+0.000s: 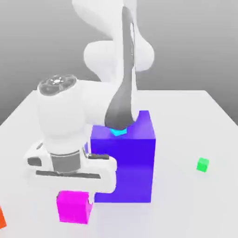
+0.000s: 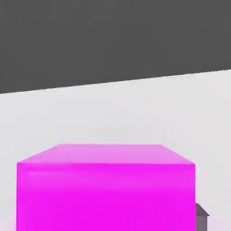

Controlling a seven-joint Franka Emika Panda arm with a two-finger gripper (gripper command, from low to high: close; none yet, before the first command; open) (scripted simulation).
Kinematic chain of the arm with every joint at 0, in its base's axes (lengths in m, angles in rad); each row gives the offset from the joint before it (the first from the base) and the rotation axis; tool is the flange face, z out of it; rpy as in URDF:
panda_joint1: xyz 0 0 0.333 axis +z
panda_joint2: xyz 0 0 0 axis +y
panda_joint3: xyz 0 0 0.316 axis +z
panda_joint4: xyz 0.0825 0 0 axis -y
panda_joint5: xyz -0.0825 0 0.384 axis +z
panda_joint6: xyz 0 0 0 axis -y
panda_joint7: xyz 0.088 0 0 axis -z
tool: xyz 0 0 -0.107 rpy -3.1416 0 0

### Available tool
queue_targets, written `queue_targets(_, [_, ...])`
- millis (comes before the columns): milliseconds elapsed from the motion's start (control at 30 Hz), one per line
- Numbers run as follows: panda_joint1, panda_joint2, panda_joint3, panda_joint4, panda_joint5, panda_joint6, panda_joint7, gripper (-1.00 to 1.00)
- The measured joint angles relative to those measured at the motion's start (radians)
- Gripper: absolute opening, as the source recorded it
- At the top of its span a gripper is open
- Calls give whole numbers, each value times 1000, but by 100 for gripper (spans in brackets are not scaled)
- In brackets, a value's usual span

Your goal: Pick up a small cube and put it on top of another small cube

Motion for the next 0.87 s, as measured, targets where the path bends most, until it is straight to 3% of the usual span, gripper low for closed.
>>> queue_targets(167, [133, -81, 151, -80, -9, 2, -104, -100])
queue_targets(300, [358, -164, 270, -153, -21, 3, -207, -100])
queue_targets(467, [568, -263, 340, -241, -69, 8, -298, -100])
queue_targets(567, [612, -312, 369, -311, -64, 21, -330, -100])
queue_targets(767, [609, -125, 352, -319, -188, 208, -245, -100])
queue_targets(800, [613, -101, 343, -318, -209, 230, -230, 100])
queue_targets(867, [613, -101, 343, -318, -209, 230, -230, 100])
